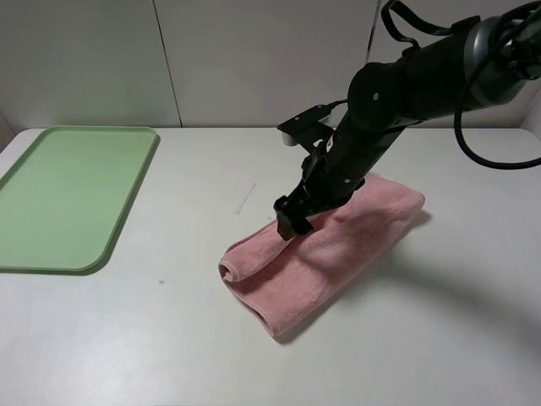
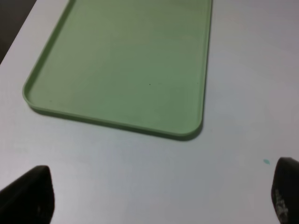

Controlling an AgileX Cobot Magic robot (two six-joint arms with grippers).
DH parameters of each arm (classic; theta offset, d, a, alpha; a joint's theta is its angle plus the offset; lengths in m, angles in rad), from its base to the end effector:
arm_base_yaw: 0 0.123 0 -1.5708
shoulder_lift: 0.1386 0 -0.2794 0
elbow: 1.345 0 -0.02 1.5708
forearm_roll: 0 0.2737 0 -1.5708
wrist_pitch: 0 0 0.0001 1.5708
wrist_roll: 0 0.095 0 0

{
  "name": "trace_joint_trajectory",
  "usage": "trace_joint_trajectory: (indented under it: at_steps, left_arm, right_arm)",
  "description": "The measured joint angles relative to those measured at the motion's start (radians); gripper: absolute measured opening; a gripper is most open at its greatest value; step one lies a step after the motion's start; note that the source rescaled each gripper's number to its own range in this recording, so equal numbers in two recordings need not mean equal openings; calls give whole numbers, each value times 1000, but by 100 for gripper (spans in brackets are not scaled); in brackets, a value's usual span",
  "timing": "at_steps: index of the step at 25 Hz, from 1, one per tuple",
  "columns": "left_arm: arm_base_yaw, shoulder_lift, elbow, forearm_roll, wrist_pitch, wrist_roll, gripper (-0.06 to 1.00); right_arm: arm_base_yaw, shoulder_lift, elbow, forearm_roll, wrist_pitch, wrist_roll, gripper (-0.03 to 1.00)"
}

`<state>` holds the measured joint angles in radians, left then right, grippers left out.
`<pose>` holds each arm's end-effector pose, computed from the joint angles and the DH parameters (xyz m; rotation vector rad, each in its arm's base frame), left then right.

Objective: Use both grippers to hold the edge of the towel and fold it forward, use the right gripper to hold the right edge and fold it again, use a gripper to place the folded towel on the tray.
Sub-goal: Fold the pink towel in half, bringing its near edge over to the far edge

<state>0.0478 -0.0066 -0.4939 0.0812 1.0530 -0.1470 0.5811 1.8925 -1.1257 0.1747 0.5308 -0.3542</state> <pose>0.0241 0.0079 0.2857 -0.2011 2.0236 0.0347 0.3159 0.2175 0.1285 -1.0871 2.5690 0.2180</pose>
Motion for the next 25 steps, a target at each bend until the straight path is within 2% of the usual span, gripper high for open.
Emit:
trace_joint_trajectory:
  at_steps: [11,21,25]
  left_arm:
    - [0,0,0,0,0,0,92]
    - [0,0,0,0,0,0,92]
    - [0,0,0,0,0,0,92]
  right_arm:
    - [0,0,0,147,-74,-117,100]
    - [0,0,0,242,-123,-216,100]
    - [0,0,0,248,-140,-236,100]
